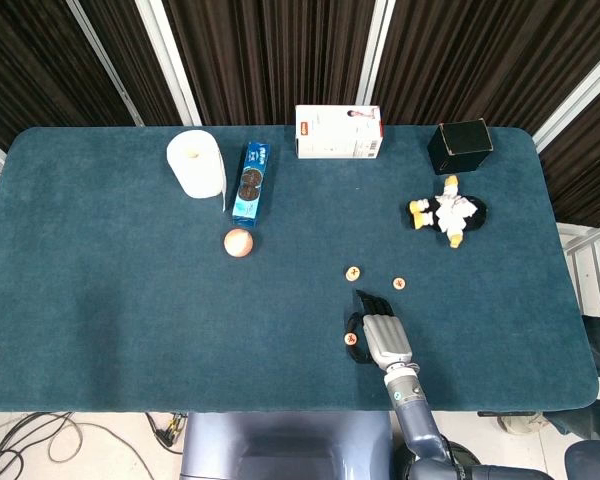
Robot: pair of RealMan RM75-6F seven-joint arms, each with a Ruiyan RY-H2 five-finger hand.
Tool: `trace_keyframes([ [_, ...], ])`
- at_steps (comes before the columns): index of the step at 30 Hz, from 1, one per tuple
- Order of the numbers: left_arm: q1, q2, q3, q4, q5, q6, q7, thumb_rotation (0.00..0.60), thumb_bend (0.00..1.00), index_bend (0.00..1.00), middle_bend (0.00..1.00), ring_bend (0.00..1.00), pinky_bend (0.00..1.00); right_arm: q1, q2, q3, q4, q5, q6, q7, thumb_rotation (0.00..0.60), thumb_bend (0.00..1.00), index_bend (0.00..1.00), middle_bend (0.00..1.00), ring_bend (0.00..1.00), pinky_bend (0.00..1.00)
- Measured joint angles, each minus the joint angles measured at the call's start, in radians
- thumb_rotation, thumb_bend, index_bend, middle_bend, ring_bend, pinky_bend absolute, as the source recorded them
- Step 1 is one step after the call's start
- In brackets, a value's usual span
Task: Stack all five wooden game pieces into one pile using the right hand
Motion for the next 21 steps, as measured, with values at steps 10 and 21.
trace_keyframes([
  [10,-0.001,0.0,0.0,0.0,-0.001,-0.002,0.001,0.6,0.11,0.01,0.0,0.0,0.0,0.009,0.043,0.025,-0.059,0.006,0.002,-0.014,0.6,0.41,0.52,0.0,0.0,0.0],
  [21,0.001,-0.001,0.002,-0.003,0.005,0.003,0.002,0.6,0.11,0.01,0.0,0.0,0.0,0.128,0.134,0.179,-0.141,0.163,-0.034,-0.124,0.6,0.41,0.52,0.0,0.0,0.0],
])
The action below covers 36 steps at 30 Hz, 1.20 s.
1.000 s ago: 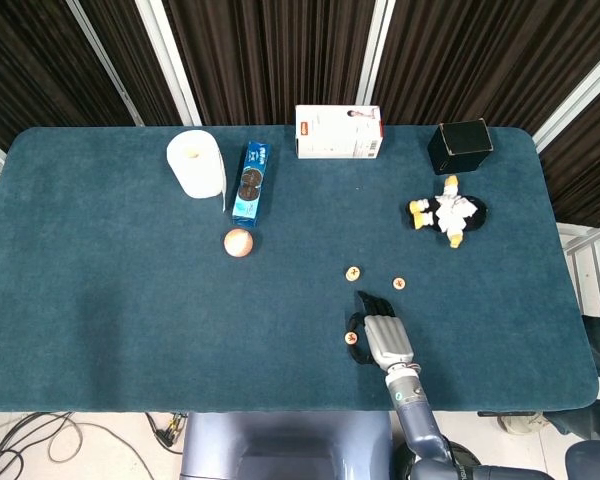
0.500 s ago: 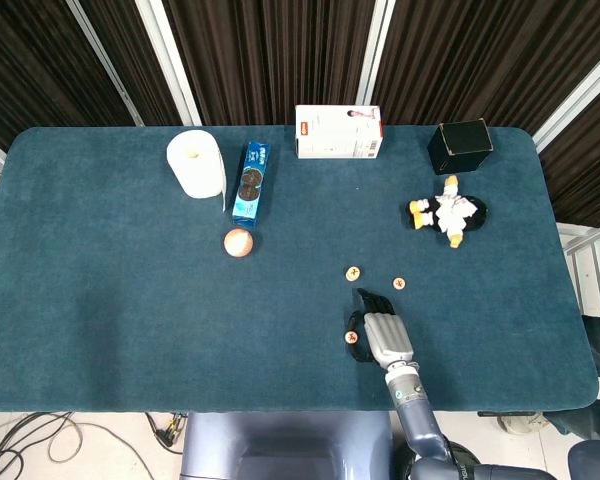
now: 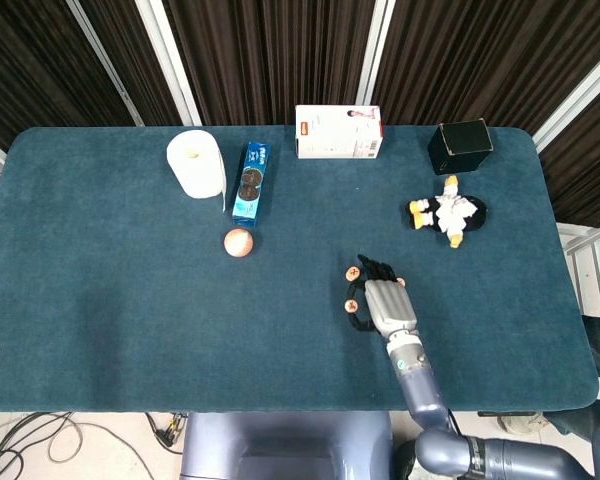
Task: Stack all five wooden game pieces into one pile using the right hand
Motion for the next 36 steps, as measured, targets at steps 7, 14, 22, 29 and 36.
trace_keyframes([
  [7,0.001,0.003,-0.003,0.003,-0.004,0.0,-0.009,0.6,0.11,0.01,0.0,0.0,0.0,0.121,-0.008,0.071,0.101,0.157,-0.013,-0.104,0.6,0.41,0.52,0.0,0.0,0.0],
  [14,0.001,0.004,-0.002,0.003,0.0,0.0,-0.012,0.6,0.11,0.01,0.0,0.0,0.0,0.215,-0.047,0.113,0.257,0.289,-0.019,-0.153,0.6,0.41,0.52,0.0,0.0,0.0],
  [22,0.001,0.005,-0.004,0.004,-0.003,-0.001,-0.016,0.6,0.11,0.01,0.0,0.0,0.0,0.232,-0.057,0.112,0.308,0.349,-0.038,-0.12,0.6,0.41,0.52,0.0,0.0,0.0],
  [29,0.0,0.003,-0.003,0.004,-0.005,-0.002,-0.01,0.6,0.11,0.01,0.0,0.0,0.0,0.237,-0.056,0.096,0.309,0.354,-0.043,-0.09,0.6,0.41,0.52,0.0,0.0,0.0],
  [36,0.0,0.002,-0.005,0.004,-0.008,-0.001,-0.01,0.6,0.11,0.01,0.0,0.0,0.0,0.238,-0.062,0.084,0.325,0.346,-0.044,-0.055,0.6,0.41,0.52,0.0,0.0,0.0],
])
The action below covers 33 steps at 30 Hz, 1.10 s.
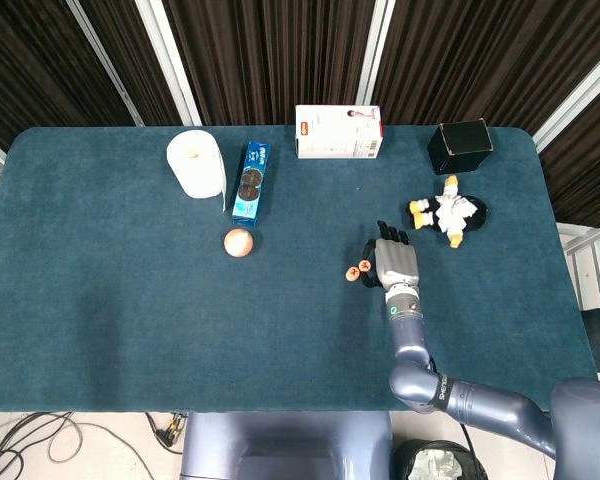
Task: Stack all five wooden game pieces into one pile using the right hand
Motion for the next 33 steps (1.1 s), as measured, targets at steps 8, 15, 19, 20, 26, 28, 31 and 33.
trace_keyframes([
  [8,-0.001,-0.002,0.001,-0.001,0.001,0.0,0.007,0.6,0.11,0.01,0.0,0.0,0.0,0.003,-0.009,-0.02,-0.001,-0.004,-0.005,0.015,0.6,0.41,0.52,0.0,0.0,0.0],
  [15,-0.001,-0.002,0.0,-0.001,-0.002,-0.001,0.008,0.6,0.11,0.01,0.0,0.0,0.0,0.012,-0.021,-0.022,0.014,-0.006,-0.003,0.028,0.6,0.41,0.52,0.0,0.0,0.0],
  [19,-0.002,-0.003,0.001,-0.001,0.0,-0.003,0.011,0.6,0.11,0.01,0.0,0.0,0.0,0.016,-0.027,-0.022,0.021,-0.004,-0.002,0.032,0.6,0.41,0.52,0.0,0.0,0.0],
  [20,-0.002,-0.003,0.001,-0.001,-0.001,-0.003,0.011,0.6,0.11,0.01,0.0,0.0,0.0,0.016,-0.029,-0.023,0.023,-0.002,-0.003,0.034,0.6,0.41,0.52,0.0,0.0,0.0],
  [26,-0.002,-0.002,0.0,-0.001,-0.003,-0.002,0.009,0.6,0.11,0.01,0.0,0.0,0.0,0.021,-0.037,-0.022,0.033,0.006,-0.009,0.04,0.6,0.41,0.52,0.0,0.0,0.0],
  [28,-0.002,-0.002,0.0,-0.001,-0.003,-0.002,0.009,0.6,0.11,0.01,0.0,0.0,0.0,0.022,-0.038,-0.022,0.034,0.006,-0.009,0.041,0.6,0.41,0.52,0.0,0.0,0.0],
  [31,-0.003,-0.002,0.0,-0.001,-0.003,-0.004,0.01,0.6,0.11,0.01,0.0,0.0,0.0,0.024,-0.04,-0.022,0.036,0.005,-0.008,0.042,0.6,0.41,0.52,0.0,0.0,0.0],
  [33,-0.002,-0.002,0.0,-0.001,-0.004,-0.004,0.009,0.6,0.11,0.01,0.0,0.0,0.0,0.026,-0.042,-0.021,0.037,0.007,-0.007,0.042,0.6,0.41,0.52,0.0,0.0,0.0],
])
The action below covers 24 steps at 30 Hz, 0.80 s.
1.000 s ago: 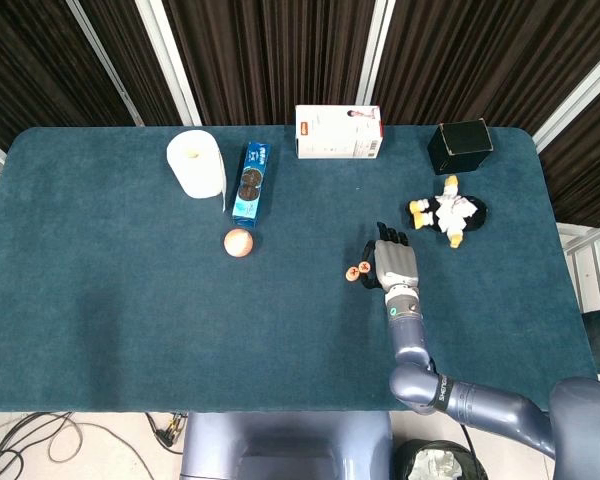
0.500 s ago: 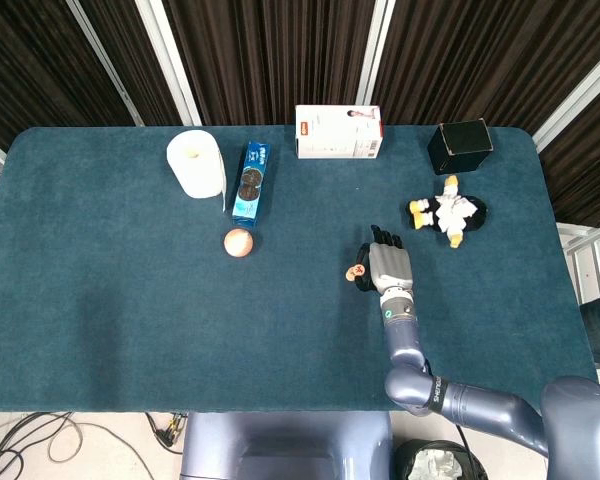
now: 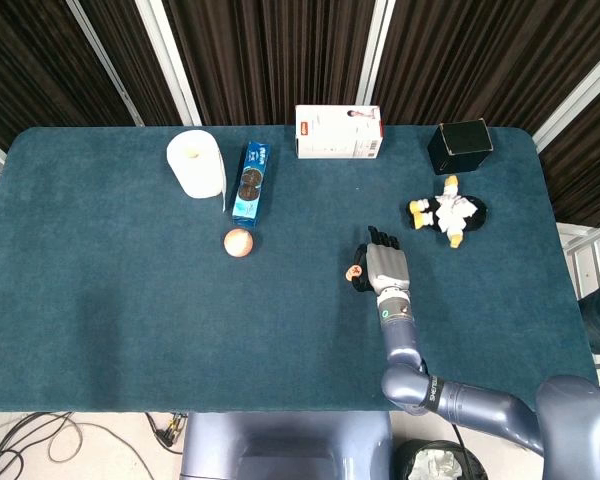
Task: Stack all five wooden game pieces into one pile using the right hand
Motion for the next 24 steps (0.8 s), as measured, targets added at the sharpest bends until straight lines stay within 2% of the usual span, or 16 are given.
trace_keyframes([
  [24,0.0,0.001,-0.001,-0.002,-0.003,0.0,0.002,0.6,0.11,0.01,0.0,0.0,0.0,0.007,-0.007,0.0,0.009,0.01,-0.001,0.004,0.6,0.41,0.52,0.0,0.0,0.0],
])
